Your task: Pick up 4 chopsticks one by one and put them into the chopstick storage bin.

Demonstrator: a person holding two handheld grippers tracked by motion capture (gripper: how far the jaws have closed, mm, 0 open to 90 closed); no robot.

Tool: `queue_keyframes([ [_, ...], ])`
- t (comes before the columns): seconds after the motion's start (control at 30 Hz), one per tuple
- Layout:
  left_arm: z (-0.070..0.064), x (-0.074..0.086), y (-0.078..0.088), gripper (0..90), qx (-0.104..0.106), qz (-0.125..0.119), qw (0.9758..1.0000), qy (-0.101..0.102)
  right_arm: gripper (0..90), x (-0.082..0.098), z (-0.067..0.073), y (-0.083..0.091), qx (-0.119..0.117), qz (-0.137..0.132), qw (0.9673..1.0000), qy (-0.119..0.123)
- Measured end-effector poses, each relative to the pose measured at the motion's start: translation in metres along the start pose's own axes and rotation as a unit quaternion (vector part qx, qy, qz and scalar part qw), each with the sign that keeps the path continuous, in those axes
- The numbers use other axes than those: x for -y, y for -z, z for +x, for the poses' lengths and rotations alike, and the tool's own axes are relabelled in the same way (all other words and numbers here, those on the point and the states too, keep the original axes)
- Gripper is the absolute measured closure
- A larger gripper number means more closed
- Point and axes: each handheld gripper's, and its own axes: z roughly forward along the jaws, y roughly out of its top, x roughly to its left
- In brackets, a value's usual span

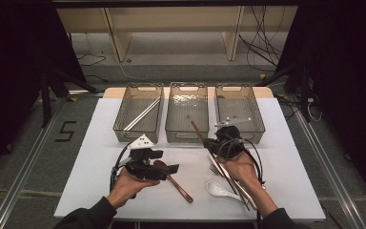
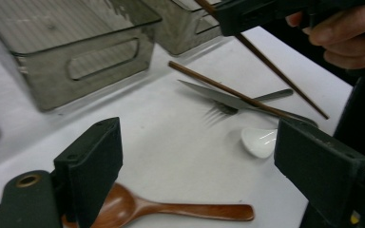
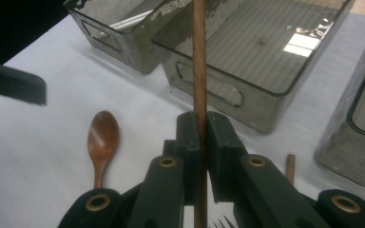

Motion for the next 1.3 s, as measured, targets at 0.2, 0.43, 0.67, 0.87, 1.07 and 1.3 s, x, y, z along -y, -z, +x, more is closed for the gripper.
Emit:
queue_keyframes([
  [0.2, -0.009, -0.003, -0.02, 16.7, 0.02, 0.011, 0.9997, 0.012, 84.9, -0.002, 0.008, -0.003, -0.007, -0.008, 0.9999, 0.001],
  [0.43, -0.017, -0.008, -0.036, 18.1, 0.031, 0.012, 0.9993, 0.015, 84.9, -0.002, 0.018, -0.005, -0.017, -0.009, 0.9998, 0.009],
  [0.67, -0.019, -0.007, -0.041, 19.7, 0.033, 0.013, 0.9992, 0.019, 84.9, -0.001, 0.027, -0.006, -0.028, -0.013, 0.9994, 0.013],
  [0.87, -0.019, -0.007, -0.04, 22.7, 0.039, 0.01, 0.9989, 0.023, 84.8, 0.0, 0.034, -0.008, -0.037, -0.016, 0.9991, 0.013],
  [1.07, -0.018, -0.007, -0.039, 25.2, 0.04, 0.005, 0.9988, 0.027, 84.8, 0.0, 0.04, -0.01, -0.047, -0.019, 0.9986, 0.014],
  [1.3, -0.018, -0.006, -0.038, 29.4, 0.041, 0.001, 0.9988, 0.026, 84.8, 0.0, 0.045, -0.01, -0.054, -0.023, 0.9982, 0.014],
])
